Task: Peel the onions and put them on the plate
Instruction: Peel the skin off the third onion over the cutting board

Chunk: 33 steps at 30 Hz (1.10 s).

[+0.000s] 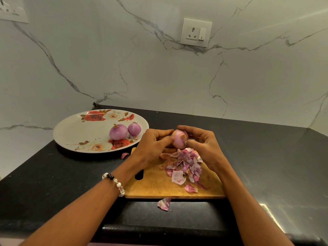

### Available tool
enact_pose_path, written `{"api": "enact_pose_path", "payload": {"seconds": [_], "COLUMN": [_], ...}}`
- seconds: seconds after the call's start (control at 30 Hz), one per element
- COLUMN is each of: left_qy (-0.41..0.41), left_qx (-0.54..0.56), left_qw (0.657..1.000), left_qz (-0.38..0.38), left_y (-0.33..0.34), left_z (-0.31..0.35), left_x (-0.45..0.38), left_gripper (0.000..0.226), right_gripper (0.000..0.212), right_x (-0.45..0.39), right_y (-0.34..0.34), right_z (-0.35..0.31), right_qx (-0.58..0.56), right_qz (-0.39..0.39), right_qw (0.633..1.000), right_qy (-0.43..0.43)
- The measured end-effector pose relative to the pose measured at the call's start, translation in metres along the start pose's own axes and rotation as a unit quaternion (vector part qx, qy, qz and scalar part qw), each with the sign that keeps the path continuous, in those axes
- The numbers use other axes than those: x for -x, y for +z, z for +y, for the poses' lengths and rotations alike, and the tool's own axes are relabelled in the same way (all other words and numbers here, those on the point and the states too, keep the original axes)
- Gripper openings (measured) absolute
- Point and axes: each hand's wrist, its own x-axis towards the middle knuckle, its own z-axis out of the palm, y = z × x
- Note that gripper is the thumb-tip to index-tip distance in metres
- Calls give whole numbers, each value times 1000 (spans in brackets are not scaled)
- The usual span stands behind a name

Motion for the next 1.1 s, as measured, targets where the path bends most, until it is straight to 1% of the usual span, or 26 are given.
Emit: {"api": "enact_pose_path", "payload": {"seconds": [0.07,0.17,0.33,0.47,0.57,0.7,0.8,0.97,1.1], "left_qy": [0,10,23,16,0,-30,-45,-41,-43], "left_qx": [0,-13,-29,-42,-33,2,-3,-45,-58], "left_qw": [1000,1000,999,999,999,999,999,997,996], "left_qz": [-8,-20,-29,-7,7,34,25,43,51], "left_y": [-1,-2,-3,-3,-2,-2,-3,-2,-4], "left_z": [2,3,2,1,1,3,5,4,5], "left_x": [0,1,3,3,2,1,1,3,2], "left_gripper": [37,32,32,33,30,24,20,14,9], "right_gripper": [41,35,36,34,34,37,36,42,43], "right_x": [0,0,-1,0,-1,-1,-2,-3,-3], "right_y": [-1,-1,-1,0,0,1,0,2,2], "right_z": [1,2,2,1,2,2,2,5,5], "right_qx": [0,3,2,-25,-21,8,35,83,80], "right_qz": [-8,-19,-15,-10,-7,26,51,30,31], "right_qw": [1000,1000,1000,999,999,1000,998,995,995], "right_qy": [7,12,15,28,23,11,-8,-42,-47]}}
